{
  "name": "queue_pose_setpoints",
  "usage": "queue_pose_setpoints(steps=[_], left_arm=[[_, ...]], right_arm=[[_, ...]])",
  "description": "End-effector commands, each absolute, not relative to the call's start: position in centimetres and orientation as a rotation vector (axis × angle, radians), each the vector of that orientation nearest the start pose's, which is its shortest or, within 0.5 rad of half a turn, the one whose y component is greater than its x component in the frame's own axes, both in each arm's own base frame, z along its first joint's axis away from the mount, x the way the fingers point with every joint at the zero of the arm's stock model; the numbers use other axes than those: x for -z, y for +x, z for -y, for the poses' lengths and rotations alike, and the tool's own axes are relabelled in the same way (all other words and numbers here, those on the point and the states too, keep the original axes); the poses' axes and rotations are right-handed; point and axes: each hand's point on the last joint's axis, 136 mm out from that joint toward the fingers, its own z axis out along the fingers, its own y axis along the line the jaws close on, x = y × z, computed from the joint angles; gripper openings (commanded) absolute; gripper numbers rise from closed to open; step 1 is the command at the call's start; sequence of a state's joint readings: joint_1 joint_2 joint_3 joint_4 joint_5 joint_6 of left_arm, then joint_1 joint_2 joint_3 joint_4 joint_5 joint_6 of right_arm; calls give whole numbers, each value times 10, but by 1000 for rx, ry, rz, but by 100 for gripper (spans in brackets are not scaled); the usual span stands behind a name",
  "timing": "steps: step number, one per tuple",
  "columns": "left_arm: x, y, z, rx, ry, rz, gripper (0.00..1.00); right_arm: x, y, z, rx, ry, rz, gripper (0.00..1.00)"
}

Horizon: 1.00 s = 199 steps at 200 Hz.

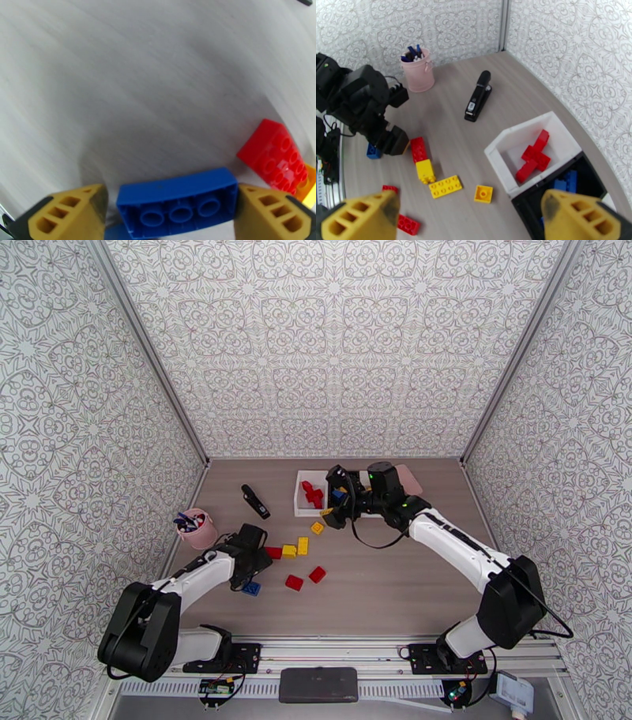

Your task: Sort the legos into containers by color

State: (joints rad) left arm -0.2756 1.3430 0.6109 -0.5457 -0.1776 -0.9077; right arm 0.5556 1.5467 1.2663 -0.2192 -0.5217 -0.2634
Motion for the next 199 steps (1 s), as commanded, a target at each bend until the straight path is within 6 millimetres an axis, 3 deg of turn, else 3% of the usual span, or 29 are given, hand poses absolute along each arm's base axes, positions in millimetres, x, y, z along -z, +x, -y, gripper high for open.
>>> queue_pose_setpoints(steps=[1, 63, 114, 155, 199], left_arm=[[-16, 251, 39, 31, -907, -2658, 75], [-23, 254, 37, 25, -907, -2646, 57], [-57, 273, 41, 12, -799, -2593, 55], [-95, 319, 71, 107, -627, -2527, 54], [-135, 381, 124, 215, -418, -2451, 54]], right_arm=[[-265, 341, -317, -723, -1137, -1741, 99], [-270, 341, -316, -717, -1129, -1735, 99], [-275, 341, -314, -728, -1068, -1712, 99], [-277, 338, -309, -723, -1027, -1698, 99], [-275, 329, -293, -665, -1015, -1723, 99]])
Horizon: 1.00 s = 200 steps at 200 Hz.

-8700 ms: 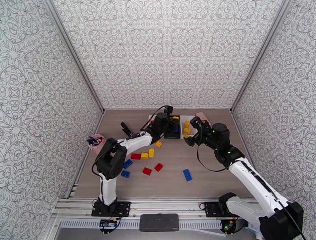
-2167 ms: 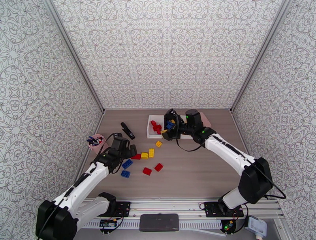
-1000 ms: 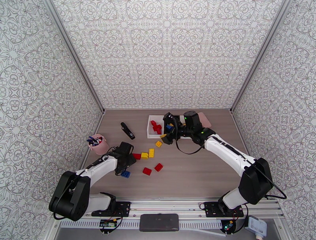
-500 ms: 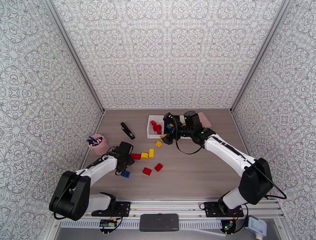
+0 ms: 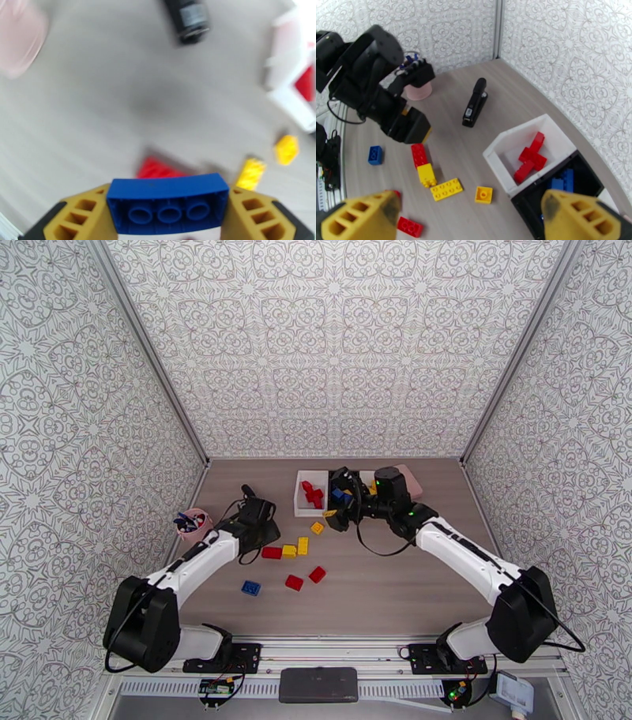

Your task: Sort the legos into containers by color

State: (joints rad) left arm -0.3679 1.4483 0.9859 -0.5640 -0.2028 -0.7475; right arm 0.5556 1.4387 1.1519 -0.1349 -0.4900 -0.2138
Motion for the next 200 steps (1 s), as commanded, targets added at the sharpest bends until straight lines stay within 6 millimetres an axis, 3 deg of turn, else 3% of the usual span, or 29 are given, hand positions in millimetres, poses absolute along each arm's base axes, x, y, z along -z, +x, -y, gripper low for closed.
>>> queue_pose_setpoints(steps=[1, 51, 98, 150, 180, 196, 200], left_arm=[[-135, 382, 125, 216, -415, -2453, 54], [-164, 433, 205, 382, -225, -2384, 53], [-172, 466, 268, 470, -99, -2357, 53], [-164, 496, 313, 550, -51, -2358, 53], [-152, 511, 328, 598, -53, -2378, 53], [-157, 520, 334, 616, -49, -2365, 53], [-144, 522, 336, 606, -48, -2383, 53]], right_arm=[[-275, 329, -293, -664, -1014, -1724, 99], [-266, 334, -265, -547, -921, -1782, 100], [-262, 336, -245, -484, -868, -1820, 100], [-259, 332, -228, -434, -822, -1843, 100], [-258, 331, -225, -427, -815, -1850, 100], [-257, 332, -224, -426, -814, -1852, 100], [-257, 332, -224, -425, -814, -1852, 99]])
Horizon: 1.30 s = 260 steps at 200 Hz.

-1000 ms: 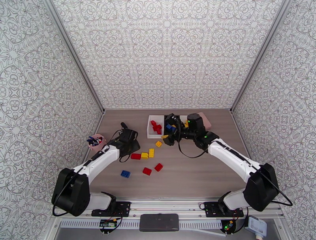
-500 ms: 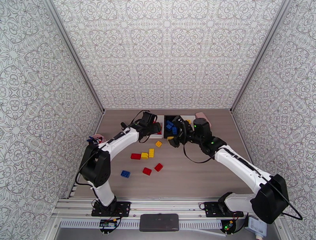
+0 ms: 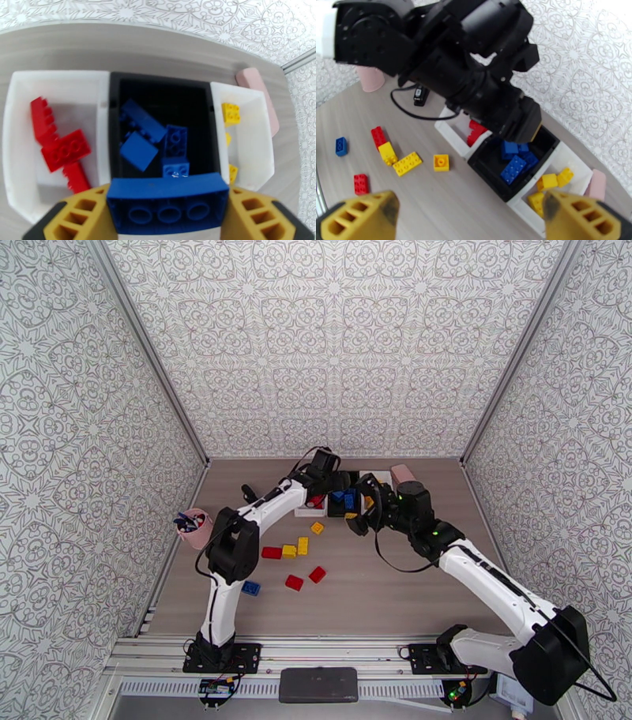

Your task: Sort the legos into containers by color

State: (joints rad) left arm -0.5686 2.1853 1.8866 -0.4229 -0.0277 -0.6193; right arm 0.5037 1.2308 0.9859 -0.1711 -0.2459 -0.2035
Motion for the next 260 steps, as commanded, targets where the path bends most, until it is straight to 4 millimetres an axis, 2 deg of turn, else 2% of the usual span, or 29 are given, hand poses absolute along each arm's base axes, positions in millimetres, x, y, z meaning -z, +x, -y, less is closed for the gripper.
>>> queue_pose_setpoints(steps=[1, 27, 36, 40, 65, 88, 128, 149, 166, 173, 175, 181, 196, 231, 260], left_arm=[[-142, 522, 336, 604, -48, -2386, 53], [-134, 537, 340, 608, -53, -2388, 53], [-122, 539, 340, 604, -59, -2408, 53], [-131, 545, 341, 621, -65, -2387, 54], [-125, 549, 344, 646, -67, -2395, 55], [-139, 551, 348, 658, -31, -2362, 62], [-166, 548, 351, 670, 2, -2315, 80], [-181, 542, 351, 651, 56, -2288, 93], [-199, 537, 347, 623, 83, -2248, 99], [-186, 531, 343, 602, 91, -2271, 99], [-198, 529, 341, 609, 93, -2250, 100], [-207, 525, 337, 607, 92, -2232, 100], [-218, 515, 325, 598, 86, -2208, 100], [-224, 485, 284, 530, 48, -2212, 100], [-224, 464, 242, 479, -23, -2212, 100]], right_arm=[[-257, 332, -224, -427, -814, -1852, 99], [-257, 332, -225, -429, -815, -1854, 100], [-257, 333, -225, -429, -815, -1854, 100], [-257, 333, -225, -430, -815, -1853, 100], [-258, 333, -225, -435, -812, -1851, 99], [-258, 331, -226, -446, -813, -1853, 99], [-258, 330, -226, -455, -813, -1854, 100], [-258, 330, -228, -467, -814, -1853, 100], [-256, 330, -233, -491, -829, -1853, 99], [-253, 329, -236, -509, -841, -1854, 99], [-253, 329, -236, -513, -843, -1854, 99], [-251, 329, -240, -532, -854, -1854, 99], [-244, 328, -247, -556, -878, -1865, 99], [-219, 317, -267, -527, -1002, -1891, 99], [-184, 306, -281, -527, -1039, -2007, 99]])
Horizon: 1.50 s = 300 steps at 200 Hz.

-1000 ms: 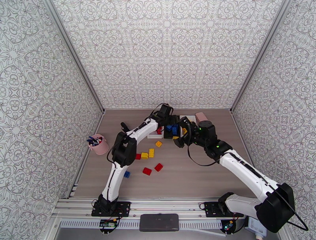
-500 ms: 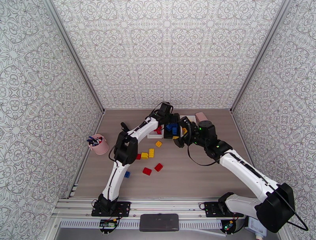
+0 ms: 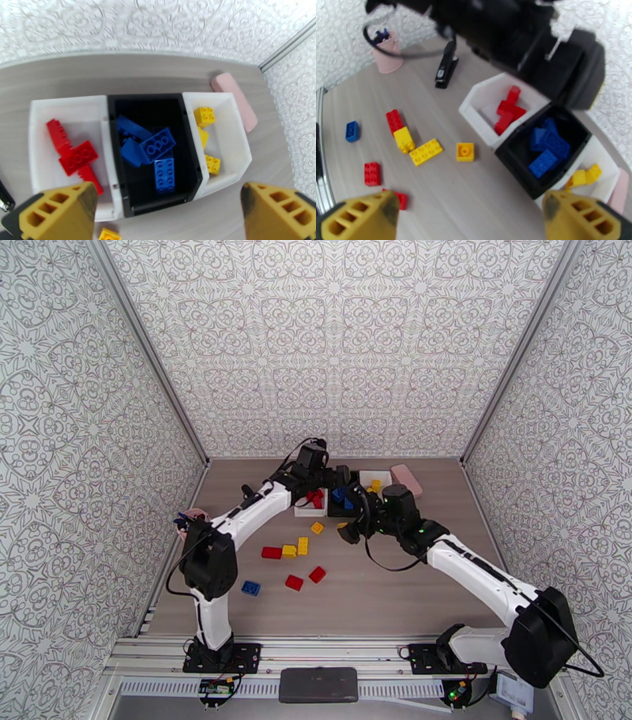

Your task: Sort the legos into containers by color

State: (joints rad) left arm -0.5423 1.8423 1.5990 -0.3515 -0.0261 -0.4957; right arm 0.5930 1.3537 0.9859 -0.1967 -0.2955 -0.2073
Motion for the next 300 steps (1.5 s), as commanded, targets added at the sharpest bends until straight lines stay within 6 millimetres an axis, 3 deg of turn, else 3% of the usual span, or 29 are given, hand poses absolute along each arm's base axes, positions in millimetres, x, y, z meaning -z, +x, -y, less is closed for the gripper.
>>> queue_pose_setpoints(steps=[1, 69, 118, 209, 300], left_arm=[[-223, 464, 241, 478, -25, -2213, 100], [-208, 445, 164, 389, -172, -2241, 100], [-209, 450, 133, 360, -240, -2226, 100], [-205, 447, 121, 374, -280, -2233, 100], [-209, 445, 122, 383, -275, -2223, 99]], right_arm=[[-182, 306, -282, -528, -1038, -2012, 99], [-113, 264, -316, -532, -856, -2353, 98], [-73, 218, -342, -421, -909, -2557, 98], [-40, 223, -362, -277, -1064, -2639, 93], [-25, 231, -359, -196, -1034, -2665, 67]])
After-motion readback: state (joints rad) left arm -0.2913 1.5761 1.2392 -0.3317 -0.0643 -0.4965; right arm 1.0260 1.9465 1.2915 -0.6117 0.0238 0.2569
